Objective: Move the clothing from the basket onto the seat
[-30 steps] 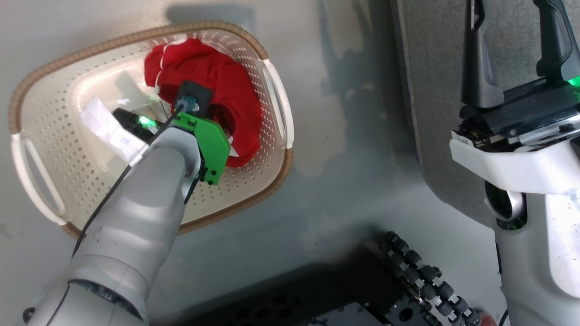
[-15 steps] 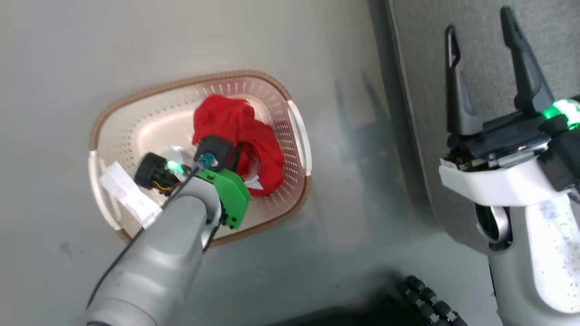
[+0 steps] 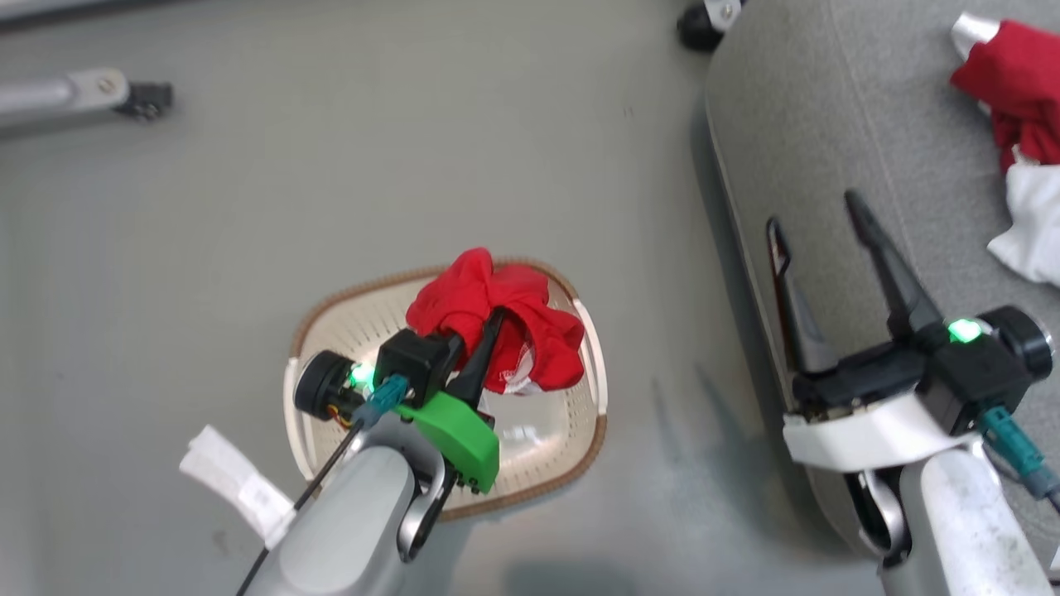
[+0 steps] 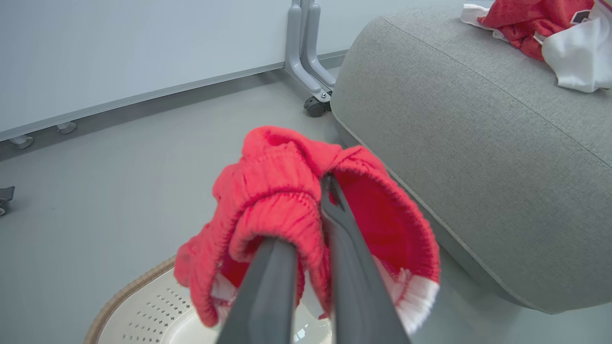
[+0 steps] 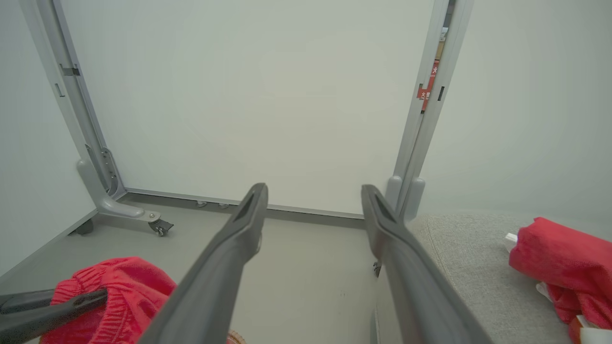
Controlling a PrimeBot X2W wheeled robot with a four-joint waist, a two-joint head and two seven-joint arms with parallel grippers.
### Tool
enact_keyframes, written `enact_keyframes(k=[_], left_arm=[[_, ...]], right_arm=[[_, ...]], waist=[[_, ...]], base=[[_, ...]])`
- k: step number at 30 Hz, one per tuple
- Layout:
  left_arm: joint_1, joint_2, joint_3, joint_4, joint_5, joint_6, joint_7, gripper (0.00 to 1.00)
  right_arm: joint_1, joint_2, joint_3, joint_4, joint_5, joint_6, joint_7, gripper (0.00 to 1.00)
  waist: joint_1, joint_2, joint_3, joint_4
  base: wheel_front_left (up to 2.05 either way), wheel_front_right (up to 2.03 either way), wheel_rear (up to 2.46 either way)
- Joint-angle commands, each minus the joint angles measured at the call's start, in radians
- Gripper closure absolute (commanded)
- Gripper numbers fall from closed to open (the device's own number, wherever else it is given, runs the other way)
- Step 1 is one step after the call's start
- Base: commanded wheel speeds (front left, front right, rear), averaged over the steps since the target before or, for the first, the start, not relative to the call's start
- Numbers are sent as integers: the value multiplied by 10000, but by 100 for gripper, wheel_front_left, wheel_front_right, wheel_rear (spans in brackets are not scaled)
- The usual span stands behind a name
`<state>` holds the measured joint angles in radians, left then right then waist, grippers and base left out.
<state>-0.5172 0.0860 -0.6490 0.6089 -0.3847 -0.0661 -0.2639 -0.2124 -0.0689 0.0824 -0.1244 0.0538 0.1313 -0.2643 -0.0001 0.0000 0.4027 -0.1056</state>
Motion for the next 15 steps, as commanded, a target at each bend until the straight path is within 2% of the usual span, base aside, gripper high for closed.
enact_keyframes(k=[1,9,15], left_arm=[[472,51,181,-334,103,-1,-5,100],[1908,45,1212,-1967,564,59,-6,100],[2387,32,1699,-2815,795,22,-6,100]], right_arm=[[385,-58,79,101,85,-10,-3,0],[1562,-122,559,507,278,-12,-3,0],[2157,-223,916,698,462,-10,-2,0]], waist=[[1,0,-2059,673],[1,0,-3520,562],[1,0,-4013,430]], base=[[0,0,0],[0,0,0],[0,0,0]])
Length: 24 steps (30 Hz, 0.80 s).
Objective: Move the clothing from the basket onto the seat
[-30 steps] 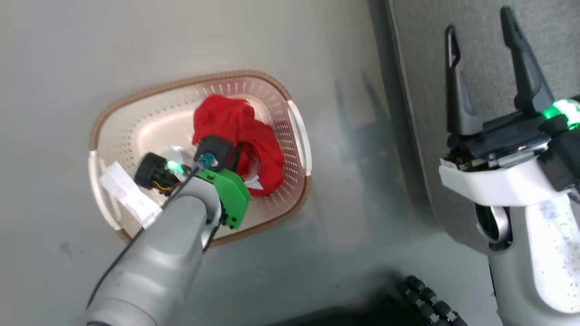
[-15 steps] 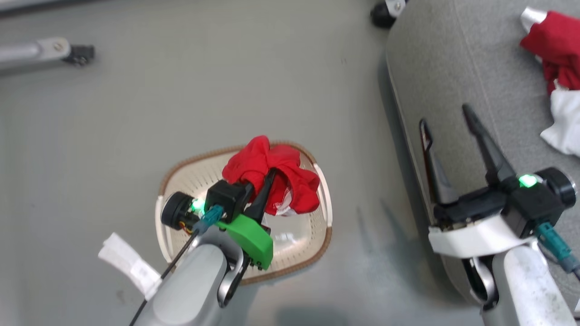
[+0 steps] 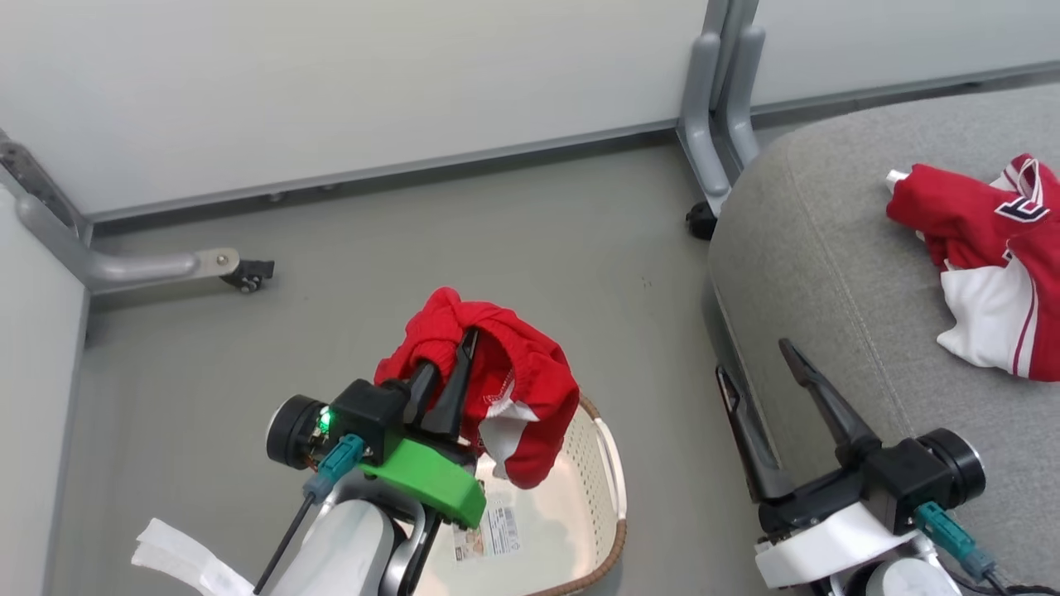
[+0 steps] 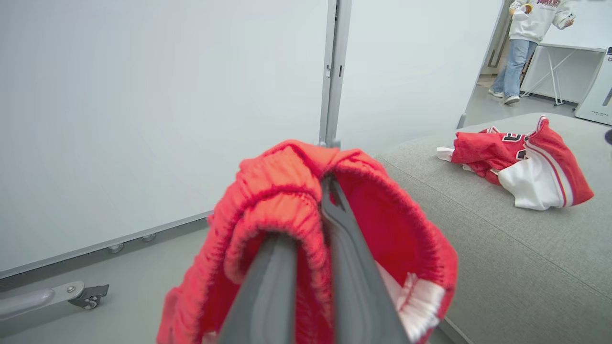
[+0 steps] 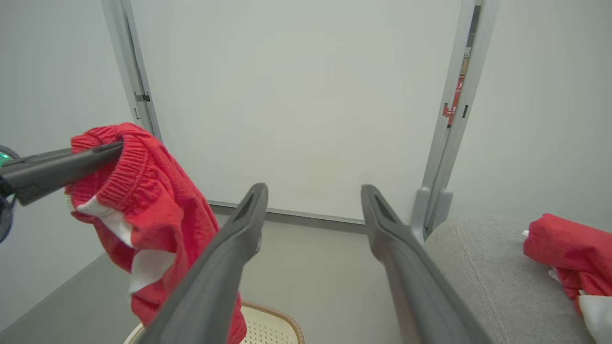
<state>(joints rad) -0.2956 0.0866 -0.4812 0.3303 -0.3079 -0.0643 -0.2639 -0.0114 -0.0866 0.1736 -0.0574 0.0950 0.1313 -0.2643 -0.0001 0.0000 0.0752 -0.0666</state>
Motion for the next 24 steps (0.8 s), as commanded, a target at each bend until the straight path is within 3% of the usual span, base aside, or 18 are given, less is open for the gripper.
enact_keyframes(k=[1,13,24], left_arm=[[235,17,76,-158,64,-16,-6,100],[158,-115,-245,-1025,361,-265,-7,100],[-60,-271,-1461,-2287,-53,-473,542,100]], right_arm=[[231,-82,105,68,89,-10,-4,0],[55,-570,1963,478,1113,-12,-2,0],[-353,-484,2364,946,1003,-10,-2,0]], waist=[[1,0,-787,19],[1,0,-937,-25],[1,0,-748,109]], base=[[0,0,0],[0,0,0],[0,0,0]])
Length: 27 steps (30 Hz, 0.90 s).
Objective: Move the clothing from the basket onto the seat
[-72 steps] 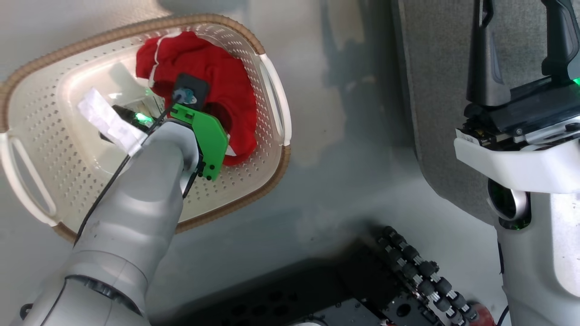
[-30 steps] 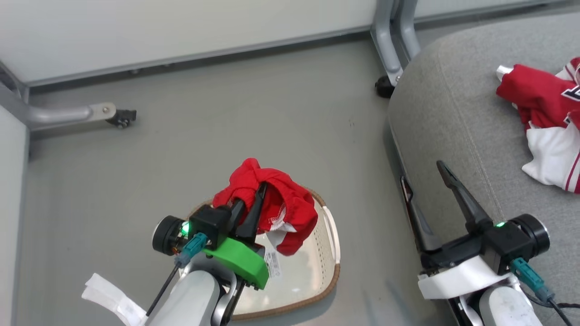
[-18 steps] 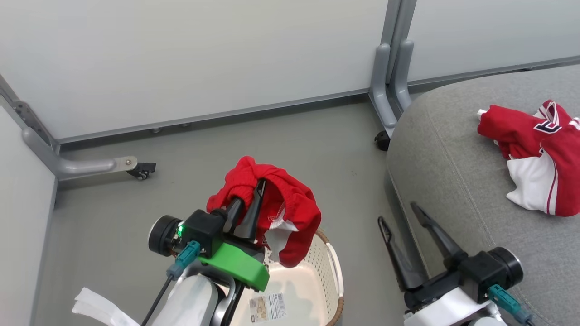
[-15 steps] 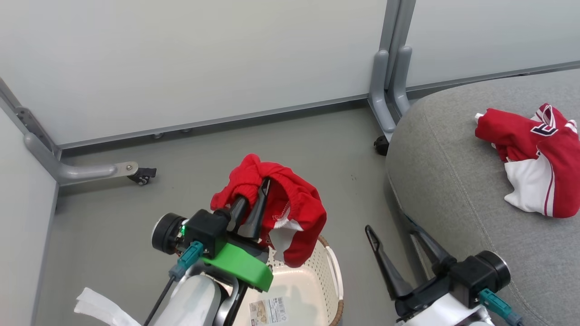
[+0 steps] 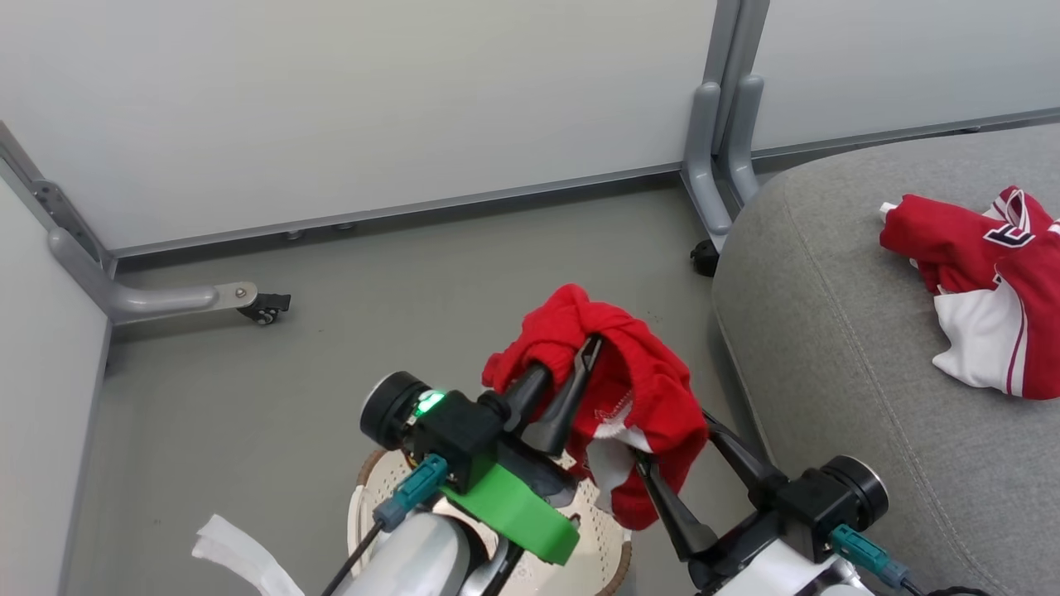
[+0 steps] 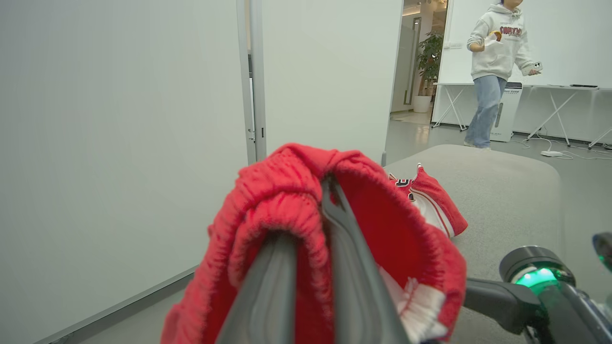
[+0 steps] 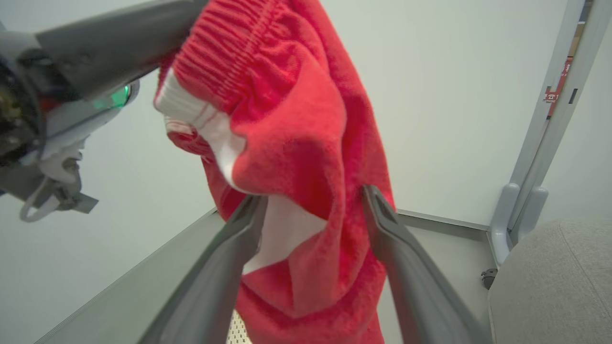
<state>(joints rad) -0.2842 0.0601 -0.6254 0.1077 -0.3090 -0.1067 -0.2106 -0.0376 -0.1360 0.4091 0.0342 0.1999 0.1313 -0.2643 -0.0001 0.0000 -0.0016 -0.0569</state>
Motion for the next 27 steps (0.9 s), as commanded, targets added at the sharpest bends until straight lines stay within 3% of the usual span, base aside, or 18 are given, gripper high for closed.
enact_keyframes(k=[1,13,14,15,16,27], left_arm=[[-193,-16,-137,-200,-104,-68,112,100],[-371,-40,-1049,-1042,-394,-132,842,100],[-381,-21,-1067,-1061,-382,-133,870,100],[-391,9,-1082,-1066,-379,-134,906,100],[-393,29,-1082,-1054,-391,-133,907,100],[-308,200,-977,-506,-511,71,906,100]], right_arm=[[-137,39,5,68,-71,-10,-2,0],[-275,216,-65,537,-22,-10,-2,0],[-284,216,-44,563,19,-10,-2,29],[-298,238,-49,559,119,-12,-4,78],[-292,249,-12,569,202,-10,-2,100],[-426,159,175,504,595,-11,-2,100]], waist=[[1,0,39,25],[1,0,203,54],[1,0,212,48],[1,0,228,38],[1,0,239,31],[1,0,485,-127]], base=[[0,0,0],[0,0,0],[0,0,0],[0,0,0],[0,0,0],[0,0,0]])
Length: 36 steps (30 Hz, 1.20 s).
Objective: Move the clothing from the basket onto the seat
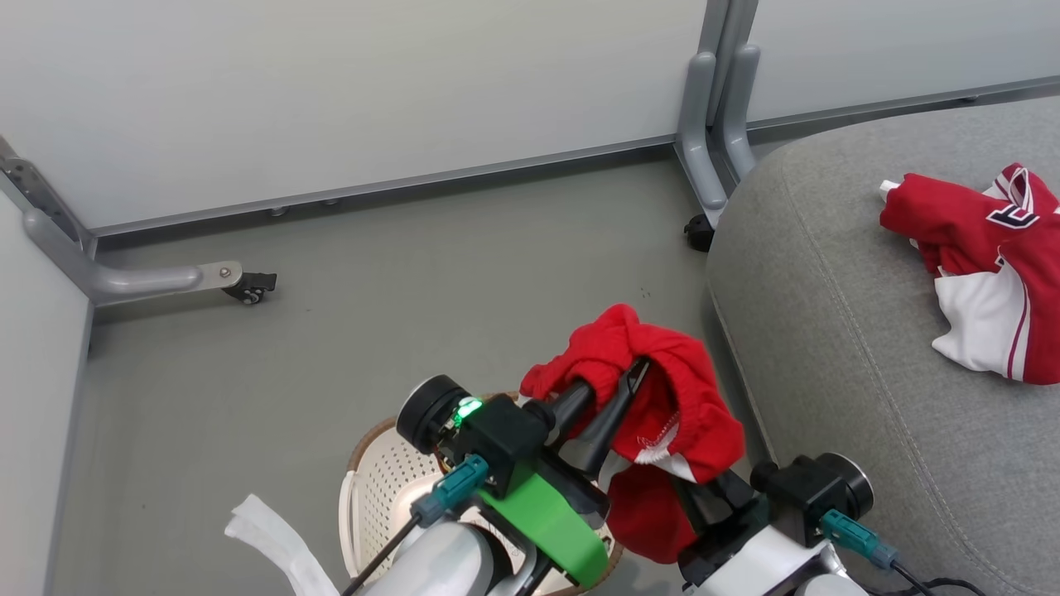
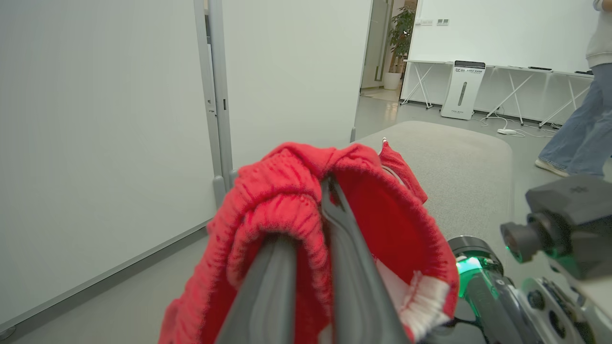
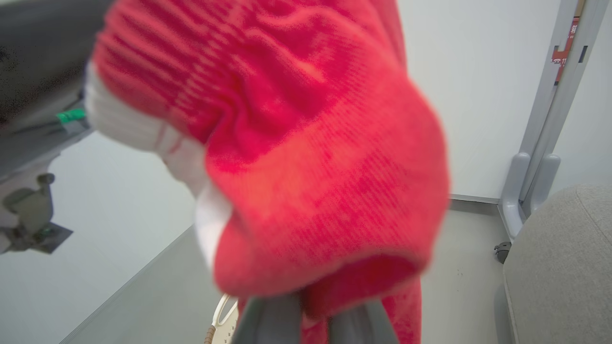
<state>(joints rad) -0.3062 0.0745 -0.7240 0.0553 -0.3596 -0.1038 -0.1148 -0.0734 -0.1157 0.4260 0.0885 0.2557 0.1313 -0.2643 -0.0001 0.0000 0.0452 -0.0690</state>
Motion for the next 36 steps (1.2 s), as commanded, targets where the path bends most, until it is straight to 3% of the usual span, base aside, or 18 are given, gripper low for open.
enact_keyframes(k=[1,2,3,13,27,36], left_arm=[[-99,74,9,47,10,58,-84,100],[-116,107,15,78,84,96,-102,53],[-129,115,42,96,136,156,-155,0],[-263,213,57,294,248,358,-254,0],[-270,529,19,270,124,378,-18,0],[-146,863,53,262,216,474,-37,0]], right_arm=[[-66,-48,1,-50,50,-11,-4,100],[-54,-54,-7,-64,61,-11,-4,100],[-47,-57,-18,-77,66,-11,-4,100],[-69,-84,-286,-41,-133,-12,-4,100],[-119,305,-2576,14,-735,-11,-4,100],[-218,395,-3438,-655,-800,-11,-2,100]], waist=[[1,0,22,-8],[1,0,28,-8],[1,0,41,-5],[1,0,201,139],[1,0,568,195],[1,0,745,-163]], base=[[0,0,0],[0,0,0],[0,0,0],[0,0,0],[0,0,0],[0,0,0]])
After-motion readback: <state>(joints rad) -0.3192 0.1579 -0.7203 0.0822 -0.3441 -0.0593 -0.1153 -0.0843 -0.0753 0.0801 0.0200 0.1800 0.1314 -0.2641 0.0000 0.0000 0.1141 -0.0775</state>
